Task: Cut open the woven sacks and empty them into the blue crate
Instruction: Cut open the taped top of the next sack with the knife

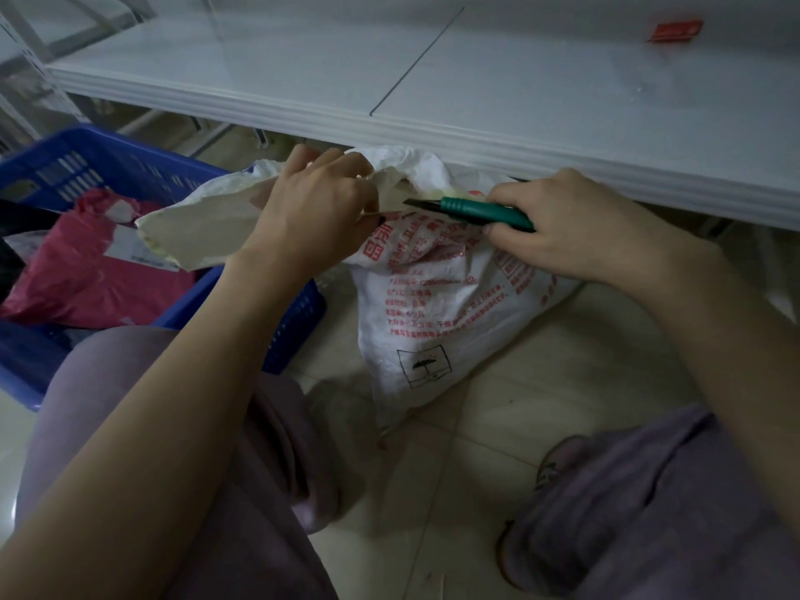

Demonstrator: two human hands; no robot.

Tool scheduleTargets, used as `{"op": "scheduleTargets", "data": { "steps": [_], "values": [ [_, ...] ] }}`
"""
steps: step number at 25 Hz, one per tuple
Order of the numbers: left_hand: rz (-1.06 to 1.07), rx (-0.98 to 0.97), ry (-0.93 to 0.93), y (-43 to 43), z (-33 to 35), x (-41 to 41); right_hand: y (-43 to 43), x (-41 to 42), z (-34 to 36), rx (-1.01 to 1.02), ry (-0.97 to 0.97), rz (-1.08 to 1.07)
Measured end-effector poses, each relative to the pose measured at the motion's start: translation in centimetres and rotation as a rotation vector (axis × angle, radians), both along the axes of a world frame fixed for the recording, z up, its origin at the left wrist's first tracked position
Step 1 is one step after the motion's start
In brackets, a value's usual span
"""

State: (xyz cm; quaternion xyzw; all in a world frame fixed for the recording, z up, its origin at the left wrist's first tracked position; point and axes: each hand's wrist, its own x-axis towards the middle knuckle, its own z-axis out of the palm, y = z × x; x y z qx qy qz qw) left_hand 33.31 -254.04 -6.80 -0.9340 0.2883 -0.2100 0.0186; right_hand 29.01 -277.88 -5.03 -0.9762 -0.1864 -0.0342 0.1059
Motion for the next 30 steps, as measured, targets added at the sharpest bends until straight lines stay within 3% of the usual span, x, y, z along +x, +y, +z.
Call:
{"op": "scheduleTargets", "data": {
  "steps": [12,30],
  "values": [
    [0.017,-0.054,-0.101,-0.1,-0.3,0.4,3.0,-0.3,-1.0,-0.159,-0.059,-0.121],
    [-0.014,-0.141,-0.167,1.5,0.3,0.2,3.5,-1.9,-0.7,-0.169,-0.097,-0.177]
  ]
}}
